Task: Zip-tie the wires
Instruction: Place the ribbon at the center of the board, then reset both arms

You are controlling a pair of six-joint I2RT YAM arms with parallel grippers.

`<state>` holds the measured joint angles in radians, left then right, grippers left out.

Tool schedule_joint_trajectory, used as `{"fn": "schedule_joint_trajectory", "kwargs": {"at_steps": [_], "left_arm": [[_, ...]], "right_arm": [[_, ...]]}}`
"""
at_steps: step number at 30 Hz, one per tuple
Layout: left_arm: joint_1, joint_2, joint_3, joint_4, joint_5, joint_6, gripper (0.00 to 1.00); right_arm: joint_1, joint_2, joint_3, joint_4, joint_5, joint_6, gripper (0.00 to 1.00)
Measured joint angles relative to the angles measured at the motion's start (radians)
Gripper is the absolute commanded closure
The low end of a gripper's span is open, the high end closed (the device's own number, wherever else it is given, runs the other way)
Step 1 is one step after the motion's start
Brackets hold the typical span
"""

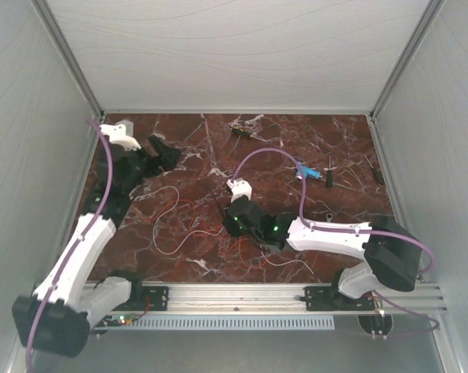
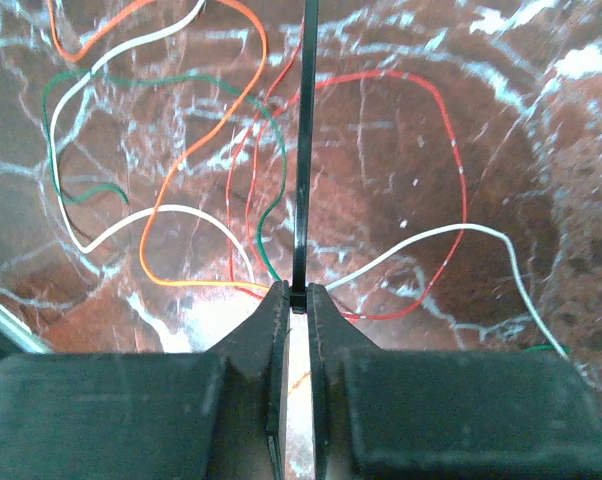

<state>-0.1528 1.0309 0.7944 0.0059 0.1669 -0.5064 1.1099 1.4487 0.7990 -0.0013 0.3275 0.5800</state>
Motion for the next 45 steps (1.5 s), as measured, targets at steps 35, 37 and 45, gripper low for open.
{"fn": "schedule_joint_trajectory", "kwargs": {"at_steps": [35, 37, 45], "left_arm": [[0.002, -0.454, -0.325, -0.131, 0.037, 0.4, 0.0], [0.002, -0.467, -0.364, -0.092, 0.027, 0.441, 0.0], [0.002, -0.517, -0.551, 0.188, -0.057, 0.491, 0.0]], "right_arm": [[-0.535, -0.106, 0.154, 0.108, -0.112, -0.552, 0.02], [-0.573, -0.163, 0.057, 0.165, -0.051, -0.568, 0.02], [-0.871, -0.342, -0.43, 0.465, -0.096, -0.603, 0.02]]}}
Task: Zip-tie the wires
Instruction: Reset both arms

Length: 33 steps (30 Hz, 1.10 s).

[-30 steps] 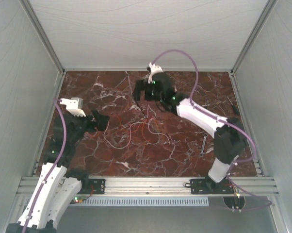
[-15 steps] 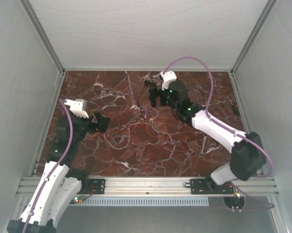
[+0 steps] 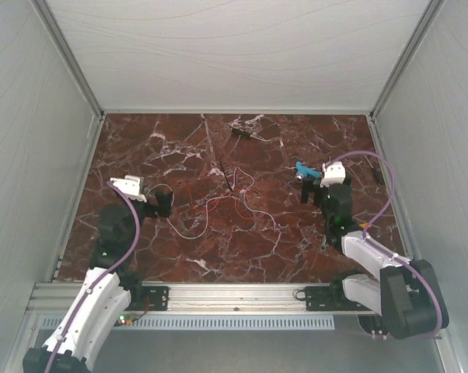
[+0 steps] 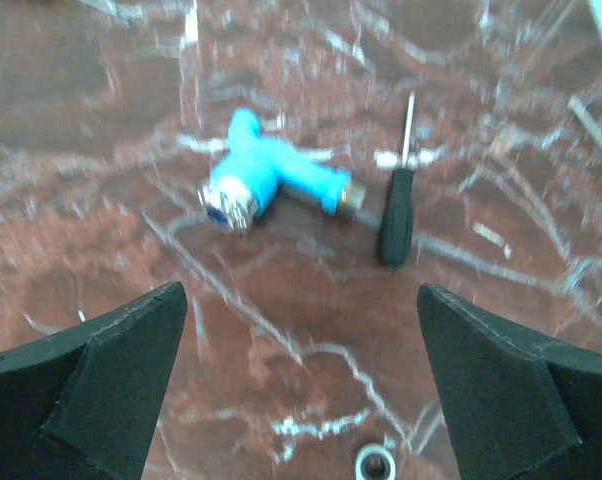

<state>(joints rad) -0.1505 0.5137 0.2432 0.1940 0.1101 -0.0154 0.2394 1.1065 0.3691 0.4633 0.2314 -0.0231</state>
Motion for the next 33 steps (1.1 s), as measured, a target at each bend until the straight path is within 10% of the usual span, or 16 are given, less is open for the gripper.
{"fn": "schedule_joint_trajectory", "kwargs": {"at_steps": [14, 24, 29, 33], "left_arm": [[0.27, 0.715, -0.097, 0.62, 0.151, -0.023, 0.0], [0.305, 0.928, 0.084, 0.719, 0.202, -0.056, 0.0], [0.283, 1.017, -0.102, 1.096, 0.216, -0.075, 0.0], [0.229, 1.044, -0.113, 1.072, 0.151, -0.069, 0.0]], "right_arm": [[-0.158, 0.415, -0.189, 0.614, -0.179, -0.002, 0.02], [-0.217, 0.459, -0.042, 0.565, -0.25, 0.028, 0.02], [-0.217, 0.459, -0.042, 0.549, -0.251, 0.036, 0.02], [-0.217, 0.459, -0.042, 0.541, -0.251, 0.039, 0.02]]}}
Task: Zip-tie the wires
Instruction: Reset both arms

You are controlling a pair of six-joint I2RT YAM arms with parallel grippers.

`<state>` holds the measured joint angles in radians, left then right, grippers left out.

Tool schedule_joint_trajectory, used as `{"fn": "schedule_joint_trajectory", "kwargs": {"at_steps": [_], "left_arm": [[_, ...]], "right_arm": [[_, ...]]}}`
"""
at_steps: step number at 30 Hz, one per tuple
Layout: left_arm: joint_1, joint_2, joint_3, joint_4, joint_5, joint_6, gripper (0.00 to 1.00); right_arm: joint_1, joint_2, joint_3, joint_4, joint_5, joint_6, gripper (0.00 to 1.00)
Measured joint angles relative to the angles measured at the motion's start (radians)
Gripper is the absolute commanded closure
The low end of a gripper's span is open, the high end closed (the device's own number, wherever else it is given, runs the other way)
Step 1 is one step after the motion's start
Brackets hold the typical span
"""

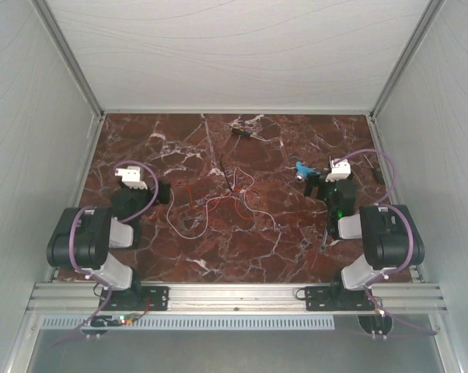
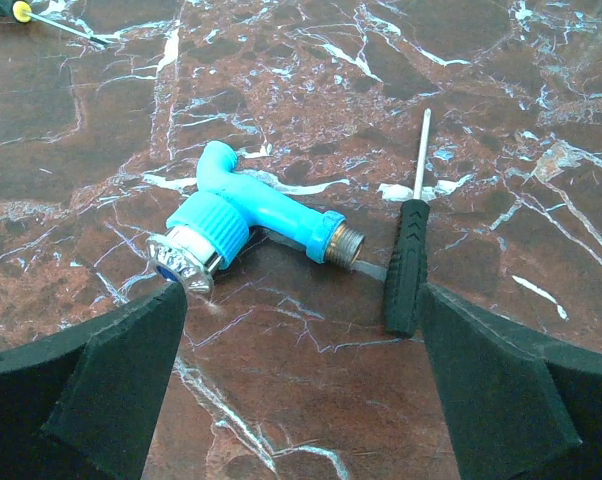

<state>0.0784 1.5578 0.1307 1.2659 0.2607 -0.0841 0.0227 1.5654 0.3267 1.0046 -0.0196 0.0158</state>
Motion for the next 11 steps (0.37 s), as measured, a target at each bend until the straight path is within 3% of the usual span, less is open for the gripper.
{"fn": "schedule_joint_trajectory", "kwargs": {"at_steps": [5, 11], "left_arm": [[-0.033, -0.002, 0.093, -0.014, -0.056, 0.014, 0.0], [-0.034, -0.002, 0.096, -0.019, -0.082, 0.024, 0.0]], "right_arm": [[-0.003, 0.0, 0.0, -0.005, 0.0, 0.0, 0.02], [-0.003, 0.0, 0.0, -0.007, 0.0, 0.0, 0.02]]}}
